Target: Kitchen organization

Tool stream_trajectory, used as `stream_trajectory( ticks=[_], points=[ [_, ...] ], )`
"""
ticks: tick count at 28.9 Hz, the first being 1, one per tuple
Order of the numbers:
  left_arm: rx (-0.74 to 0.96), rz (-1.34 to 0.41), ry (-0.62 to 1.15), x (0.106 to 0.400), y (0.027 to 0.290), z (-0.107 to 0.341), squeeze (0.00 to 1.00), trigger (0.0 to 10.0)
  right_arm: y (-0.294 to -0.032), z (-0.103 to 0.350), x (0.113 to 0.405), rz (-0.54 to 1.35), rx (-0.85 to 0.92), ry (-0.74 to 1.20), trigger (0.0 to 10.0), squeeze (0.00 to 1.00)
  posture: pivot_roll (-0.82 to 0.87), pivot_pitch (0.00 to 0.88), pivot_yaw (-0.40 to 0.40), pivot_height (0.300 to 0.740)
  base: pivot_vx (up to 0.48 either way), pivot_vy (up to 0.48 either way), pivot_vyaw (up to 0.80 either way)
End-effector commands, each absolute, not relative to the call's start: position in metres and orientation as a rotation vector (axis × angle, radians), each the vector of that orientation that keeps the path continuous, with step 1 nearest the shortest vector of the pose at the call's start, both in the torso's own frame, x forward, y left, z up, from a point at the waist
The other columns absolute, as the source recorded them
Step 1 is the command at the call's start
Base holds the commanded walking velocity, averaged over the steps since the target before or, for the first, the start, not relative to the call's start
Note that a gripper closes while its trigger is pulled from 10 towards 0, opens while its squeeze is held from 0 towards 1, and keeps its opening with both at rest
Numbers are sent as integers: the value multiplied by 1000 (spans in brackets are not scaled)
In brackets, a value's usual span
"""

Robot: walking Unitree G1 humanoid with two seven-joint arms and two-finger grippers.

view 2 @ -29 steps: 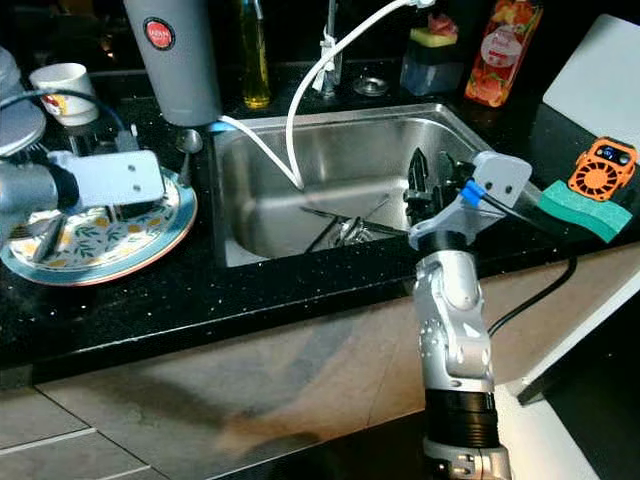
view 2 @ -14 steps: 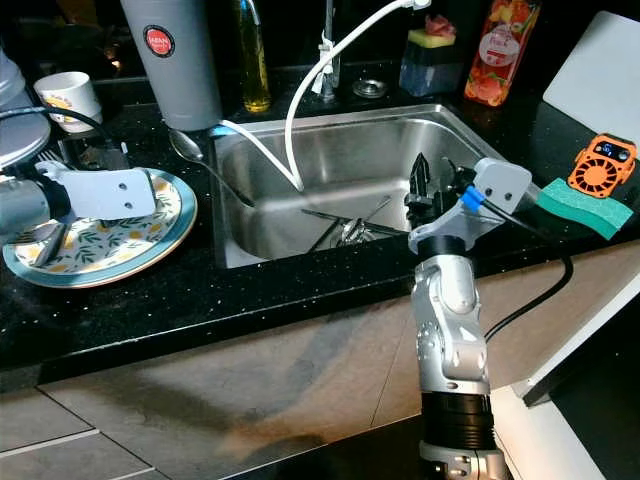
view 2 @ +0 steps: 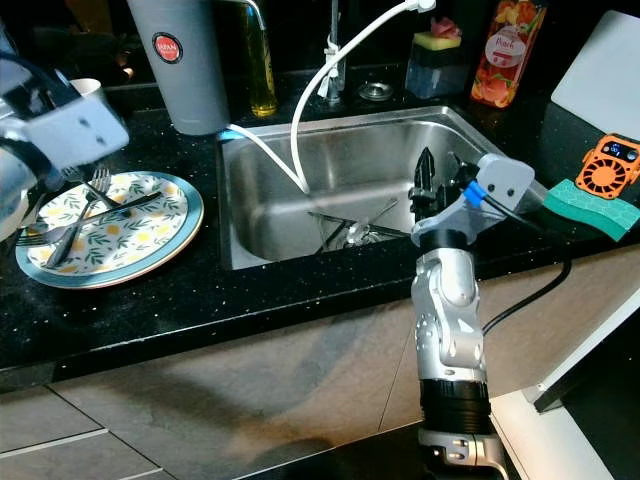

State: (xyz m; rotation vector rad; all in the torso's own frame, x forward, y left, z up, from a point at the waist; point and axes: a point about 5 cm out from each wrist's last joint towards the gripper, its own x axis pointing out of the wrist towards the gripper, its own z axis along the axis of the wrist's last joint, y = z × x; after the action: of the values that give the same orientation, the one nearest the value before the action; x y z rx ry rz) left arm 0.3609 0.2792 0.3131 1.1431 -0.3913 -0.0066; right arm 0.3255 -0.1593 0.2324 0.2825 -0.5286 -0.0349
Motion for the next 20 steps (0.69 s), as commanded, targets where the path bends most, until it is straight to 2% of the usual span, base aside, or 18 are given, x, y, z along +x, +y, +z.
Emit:
stream_trajectory(
  ticks=[1,11,15,16,20],
  points=[
    [1090,31,-380,363,283,310,0,10000,-162,229,326,-49,287,-522,10000,0,90,0,51,740,0,0,0],
    [1013,101,-400,364,286,312,0,10000,-164,225,326,-61,284,-518,10000,0,91,0,47,740,0,0,0],
    [722,134,-374,369,285,313,0,10000,-166,227,327,-62,278,-523,10000,0,87,0,28,740,0,0,0],
    [722,134,-374,369,285,313,0,10000,-166,227,327,-62,278,-523,10000,0,87,0,28,740,0,0,0],
    [525,93,-314,370,276,315,0,10000,-168,233,327,-51,270,-535,10000,0,99,0,4,740,0,0,0]
  ],
)
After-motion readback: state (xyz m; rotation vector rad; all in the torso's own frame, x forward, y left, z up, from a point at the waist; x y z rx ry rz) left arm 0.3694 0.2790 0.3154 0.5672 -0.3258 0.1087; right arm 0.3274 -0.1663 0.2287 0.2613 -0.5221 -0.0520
